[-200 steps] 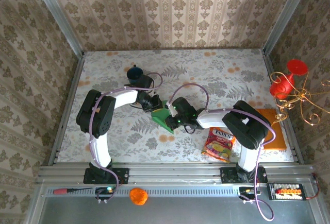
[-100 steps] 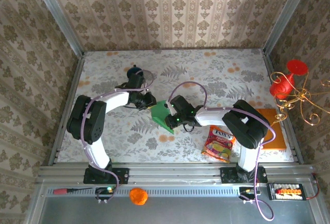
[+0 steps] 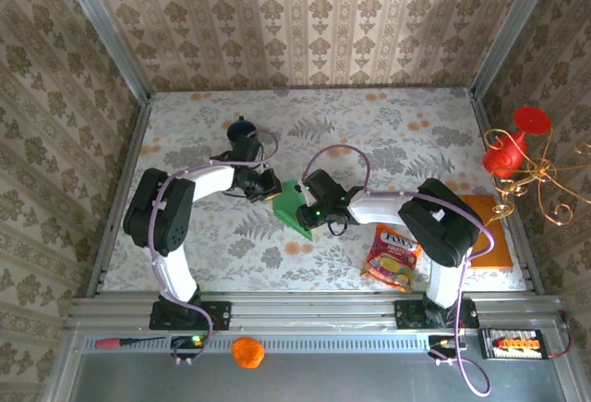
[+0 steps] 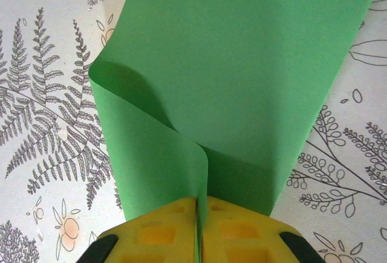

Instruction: Fold a paper plane with a square sheet of paper (pick it up from the middle)

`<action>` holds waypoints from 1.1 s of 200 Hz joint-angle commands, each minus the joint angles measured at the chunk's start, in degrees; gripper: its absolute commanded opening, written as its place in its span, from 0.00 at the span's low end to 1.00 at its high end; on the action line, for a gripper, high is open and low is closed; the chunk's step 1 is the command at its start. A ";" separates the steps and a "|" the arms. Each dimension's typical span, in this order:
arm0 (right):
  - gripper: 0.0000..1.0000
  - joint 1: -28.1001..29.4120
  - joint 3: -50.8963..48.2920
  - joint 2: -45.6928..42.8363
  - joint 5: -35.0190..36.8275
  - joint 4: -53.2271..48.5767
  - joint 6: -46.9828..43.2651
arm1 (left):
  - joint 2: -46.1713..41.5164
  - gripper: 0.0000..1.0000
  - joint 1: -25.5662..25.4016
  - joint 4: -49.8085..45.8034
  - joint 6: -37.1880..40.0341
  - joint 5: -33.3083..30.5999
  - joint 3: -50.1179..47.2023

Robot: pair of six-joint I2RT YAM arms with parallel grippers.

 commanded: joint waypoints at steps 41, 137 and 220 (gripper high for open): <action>0.12 -1.17 4.78 3.65 7.18 -3.99 8.60 | -11.29 0.15 -4.45 4.24 -9.08 -3.24 -8.71; 0.12 -1.26 5.20 4.28 6.22 -3.95 9.67 | -7.96 0.11 -7.97 12.09 -17.97 -3.73 -9.93; 0.12 -1.78 4.15 4.54 5.87 -2.72 9.75 | -4.96 0.09 -8.80 10.68 -17.62 -3.76 -7.37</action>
